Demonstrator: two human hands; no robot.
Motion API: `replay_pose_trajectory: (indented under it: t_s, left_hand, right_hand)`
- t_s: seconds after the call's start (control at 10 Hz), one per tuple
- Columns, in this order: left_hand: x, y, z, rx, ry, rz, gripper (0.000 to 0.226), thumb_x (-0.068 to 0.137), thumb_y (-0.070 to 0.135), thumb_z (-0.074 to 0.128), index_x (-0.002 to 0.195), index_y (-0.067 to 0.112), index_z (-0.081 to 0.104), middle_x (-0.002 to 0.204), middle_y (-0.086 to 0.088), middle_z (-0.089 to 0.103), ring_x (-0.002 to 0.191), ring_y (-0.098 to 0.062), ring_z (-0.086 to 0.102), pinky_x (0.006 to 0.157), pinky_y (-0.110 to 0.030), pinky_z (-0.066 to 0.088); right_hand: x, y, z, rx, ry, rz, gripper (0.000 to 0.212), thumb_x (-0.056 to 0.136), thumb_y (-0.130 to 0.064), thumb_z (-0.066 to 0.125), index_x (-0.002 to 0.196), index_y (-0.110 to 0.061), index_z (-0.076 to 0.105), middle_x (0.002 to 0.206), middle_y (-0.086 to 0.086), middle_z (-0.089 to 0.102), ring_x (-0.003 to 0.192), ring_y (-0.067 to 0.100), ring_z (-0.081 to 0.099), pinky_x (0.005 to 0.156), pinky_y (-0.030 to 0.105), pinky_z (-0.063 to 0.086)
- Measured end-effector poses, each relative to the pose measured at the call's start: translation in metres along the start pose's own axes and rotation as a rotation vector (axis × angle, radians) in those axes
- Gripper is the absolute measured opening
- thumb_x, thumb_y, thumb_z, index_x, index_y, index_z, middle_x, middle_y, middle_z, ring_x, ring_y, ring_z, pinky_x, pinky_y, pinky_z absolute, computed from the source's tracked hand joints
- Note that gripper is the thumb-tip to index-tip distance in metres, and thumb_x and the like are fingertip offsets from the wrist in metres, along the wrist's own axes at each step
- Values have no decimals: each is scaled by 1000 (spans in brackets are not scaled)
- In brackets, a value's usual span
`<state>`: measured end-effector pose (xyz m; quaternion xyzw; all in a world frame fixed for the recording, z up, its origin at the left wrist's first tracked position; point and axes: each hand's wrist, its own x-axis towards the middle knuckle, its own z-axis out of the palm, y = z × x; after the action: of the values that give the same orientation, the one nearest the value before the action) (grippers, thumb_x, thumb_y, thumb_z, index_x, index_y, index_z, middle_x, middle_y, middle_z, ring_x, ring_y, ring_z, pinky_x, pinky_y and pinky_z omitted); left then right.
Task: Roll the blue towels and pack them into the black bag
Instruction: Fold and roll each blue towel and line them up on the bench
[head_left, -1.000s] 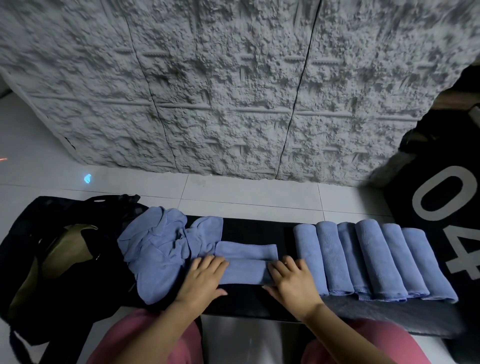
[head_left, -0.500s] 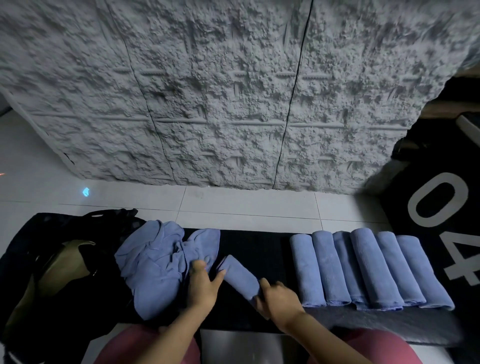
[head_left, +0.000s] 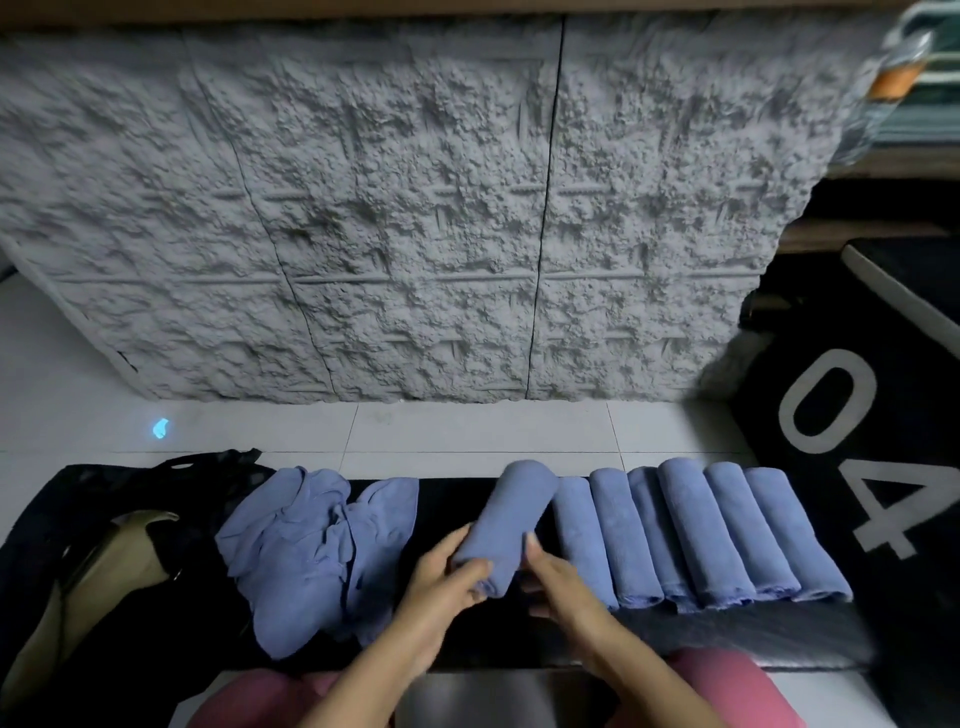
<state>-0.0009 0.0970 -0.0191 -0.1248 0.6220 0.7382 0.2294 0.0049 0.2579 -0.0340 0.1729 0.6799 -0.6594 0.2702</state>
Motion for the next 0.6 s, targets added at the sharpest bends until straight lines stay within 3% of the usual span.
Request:
replay_pose_trajectory:
  t_s: [0.1,0.2,0.3,0.4,0.5,0.6]
  left_hand:
    - [0,32,2,-177,-113,-192,26,82,1,53,106,7,60,94,-14,67,83,-25,64,75,-36,52]
    - [-4,50,3,-303,-241,-385,22,74,2,58,92,0,69,86,-18,62,67,-24,57,60,-31,47]
    - [5,57,6,-259,-274,-445,26,77,4,46,69,0,71,75,-16,61,66,-23,54,62,-30,41]
    - [23,62,19,-184,-225,-472,23,72,6,48,66,1,69,71,-16,62,71,-23,56,66,-30,40]
    - [55,63,36,-170,-213,-476,17,73,5,49,67,4,65,68,-12,60,72,-21,52,68,-30,39]
    - [95,56,65,-98,-212,-446,14,82,3,49,79,9,62,76,-6,61,74,-16,55,69,-26,46]
  right_hand:
    - [-2,-10,-45,292,232,-55,61,88,-64,41,108,-8,57,101,8,58,80,13,56,72,31,48]
    - [-10,-8,-74,719,246,-23,92,59,-80,61,123,-15,51,110,6,56,97,25,57,78,41,51]
    - [-37,0,-84,822,51,-7,78,63,-77,61,108,-14,64,101,8,70,86,26,69,71,43,58]
    - [-52,11,-89,827,-47,74,52,85,-53,52,110,-8,65,104,16,70,90,31,69,77,45,57]
    - [-57,18,-96,882,-42,169,35,85,-21,61,117,-6,60,114,17,65,94,31,64,73,39,58]
    - [-47,28,-98,863,123,159,22,72,-4,71,93,-5,64,76,12,67,64,19,61,51,27,51]
